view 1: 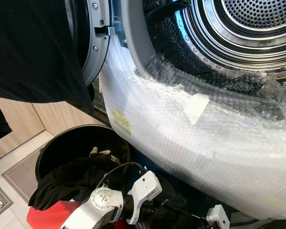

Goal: Clothes washing

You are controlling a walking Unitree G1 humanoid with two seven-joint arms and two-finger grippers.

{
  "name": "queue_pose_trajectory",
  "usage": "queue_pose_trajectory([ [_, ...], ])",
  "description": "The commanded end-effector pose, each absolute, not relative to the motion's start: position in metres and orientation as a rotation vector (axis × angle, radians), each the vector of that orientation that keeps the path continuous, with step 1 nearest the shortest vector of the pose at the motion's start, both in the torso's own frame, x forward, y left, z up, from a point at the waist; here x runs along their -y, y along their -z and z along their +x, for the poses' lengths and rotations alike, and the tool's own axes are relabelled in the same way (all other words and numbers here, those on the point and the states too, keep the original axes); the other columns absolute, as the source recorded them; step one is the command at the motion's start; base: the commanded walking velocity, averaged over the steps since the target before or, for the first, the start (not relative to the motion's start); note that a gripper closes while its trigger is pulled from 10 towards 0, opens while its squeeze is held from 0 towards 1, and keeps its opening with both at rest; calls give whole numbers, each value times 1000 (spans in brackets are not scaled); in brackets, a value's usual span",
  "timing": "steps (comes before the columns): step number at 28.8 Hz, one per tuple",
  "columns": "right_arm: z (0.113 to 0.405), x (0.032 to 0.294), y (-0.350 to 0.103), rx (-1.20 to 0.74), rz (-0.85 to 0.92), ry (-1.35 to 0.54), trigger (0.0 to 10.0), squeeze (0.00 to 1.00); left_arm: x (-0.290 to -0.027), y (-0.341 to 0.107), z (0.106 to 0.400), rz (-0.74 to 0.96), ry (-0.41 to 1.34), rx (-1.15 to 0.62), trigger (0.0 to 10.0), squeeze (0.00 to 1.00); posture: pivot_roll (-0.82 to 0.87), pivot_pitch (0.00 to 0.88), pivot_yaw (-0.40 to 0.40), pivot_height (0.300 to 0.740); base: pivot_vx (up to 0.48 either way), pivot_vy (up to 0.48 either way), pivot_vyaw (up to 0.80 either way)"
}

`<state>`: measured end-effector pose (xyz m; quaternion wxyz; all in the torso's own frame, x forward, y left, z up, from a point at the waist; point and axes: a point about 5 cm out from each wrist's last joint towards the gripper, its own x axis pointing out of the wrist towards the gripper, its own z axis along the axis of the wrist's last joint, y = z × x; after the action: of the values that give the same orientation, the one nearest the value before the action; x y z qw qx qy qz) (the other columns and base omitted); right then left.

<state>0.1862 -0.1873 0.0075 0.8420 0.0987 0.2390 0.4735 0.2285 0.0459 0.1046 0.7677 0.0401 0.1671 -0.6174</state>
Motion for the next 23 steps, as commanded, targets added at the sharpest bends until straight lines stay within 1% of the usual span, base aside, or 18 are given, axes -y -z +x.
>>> queue_pose_trajectory([
  [1,187,185,-7,-518,199,-1002,10000,1000,-35,-113,225,105,1376,-321,0,0,73,64,-18,740,0,0,0],
  [8,193,176,-4,-524,202,-996,10000,1000,-24,-116,236,129,1336,-293,0,0,74,63,-14,740,0,0,0],
  [9,194,176,-4,-527,214,-989,10000,718,-24,-116,236,132,1333,-293,0,0,74,63,-14,740,0,0,0],
  [10,194,176,-4,-527,214,-989,10000,718,-24,-116,236,132,1333,-293,0,0,74,63,-14,740,0,0,0],
  [11,196,174,-4,-527,247,-976,10000,0,-24,-118,239,125,1314,-287,0,0,72,61,-13,740,0,0,0],
  [15,195,171,-4,-538,267,-999,10000,0,-24,-118,242,132,1286,-276,0,0,70,66,-9,740,0,0,0],
  [17,192,167,-8,-529,297,-1057,10000,0,-22,-118,247,140,1258,-261,0,0,75,72,-10,740,0,0,0],
  [20,189,165,-10,-524,296,-1103,10000,0,-22,-115,249,142,1237,-278,0,0,71,75,-9,740,0,0,0],
  [23,197,167,-10,-515,276,-1030,10000,0,-19,-118,248,126,1241,-262,0,0,72,76,-11,740,0,0,0],
])
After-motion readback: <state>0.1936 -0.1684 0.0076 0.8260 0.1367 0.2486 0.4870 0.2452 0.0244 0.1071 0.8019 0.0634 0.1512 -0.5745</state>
